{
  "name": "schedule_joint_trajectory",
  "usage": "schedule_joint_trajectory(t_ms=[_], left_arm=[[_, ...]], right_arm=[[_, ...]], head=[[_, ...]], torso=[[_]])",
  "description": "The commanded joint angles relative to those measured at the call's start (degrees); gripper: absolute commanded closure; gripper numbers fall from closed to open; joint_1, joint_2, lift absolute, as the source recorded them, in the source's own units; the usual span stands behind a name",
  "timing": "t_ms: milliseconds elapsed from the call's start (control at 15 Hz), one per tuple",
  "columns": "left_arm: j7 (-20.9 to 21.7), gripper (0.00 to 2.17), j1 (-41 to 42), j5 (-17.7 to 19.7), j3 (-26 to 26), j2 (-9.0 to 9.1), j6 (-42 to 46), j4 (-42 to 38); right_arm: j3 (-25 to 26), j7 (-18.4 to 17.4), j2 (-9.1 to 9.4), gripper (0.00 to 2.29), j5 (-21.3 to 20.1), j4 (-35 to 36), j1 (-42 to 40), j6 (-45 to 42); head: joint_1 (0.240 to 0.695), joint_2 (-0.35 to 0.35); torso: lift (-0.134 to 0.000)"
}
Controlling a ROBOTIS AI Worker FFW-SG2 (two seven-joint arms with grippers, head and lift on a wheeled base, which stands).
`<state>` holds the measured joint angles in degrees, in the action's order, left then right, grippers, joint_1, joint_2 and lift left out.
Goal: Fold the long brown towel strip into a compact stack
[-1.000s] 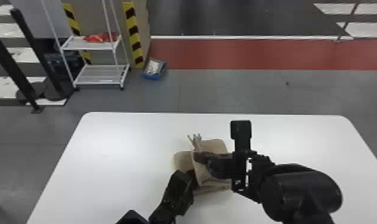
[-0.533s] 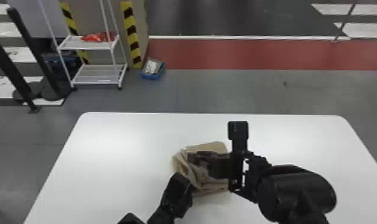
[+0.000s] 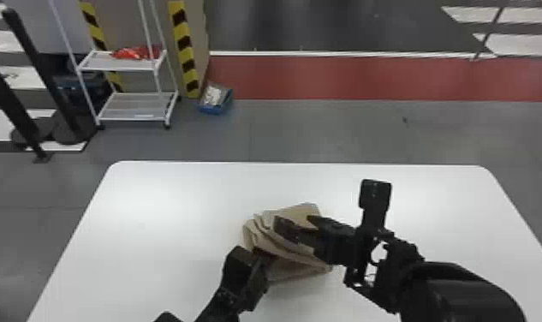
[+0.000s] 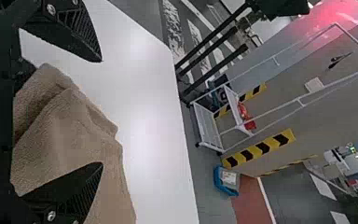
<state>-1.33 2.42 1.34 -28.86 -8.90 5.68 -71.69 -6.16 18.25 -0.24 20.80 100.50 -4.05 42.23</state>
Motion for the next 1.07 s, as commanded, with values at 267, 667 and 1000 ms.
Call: schedule_joint_trajectory(t_ms=[267, 667, 1000], left_arm=[[-2.98, 1.32, 5.22, -8.46, 5.75, -3.23, -4.94, -10.22], [-5.79, 1.32, 6.81, -9.17, 9.61, -4.37, -1.08, -10.4], [-7.19, 1.32, 7.16, -8.38, 11.72, -4.81, 3.32, -10.4]], right_arm=[[5.72, 3.37, -1.52, 0.1, 3.9, 1.1, -5.45, -0.25], [5.81, 4.6, -1.43, 0.18, 4.6, 1.01, -9.23, -2.01], [2.91, 5.04, -1.16, 0.51, 4.69, 0.22, -9.93, -3.42]], head=[[0.695, 0.001], [0.695, 0.061], [0.695, 0.105]], torso=[[0.0], [0.0], [0.0]])
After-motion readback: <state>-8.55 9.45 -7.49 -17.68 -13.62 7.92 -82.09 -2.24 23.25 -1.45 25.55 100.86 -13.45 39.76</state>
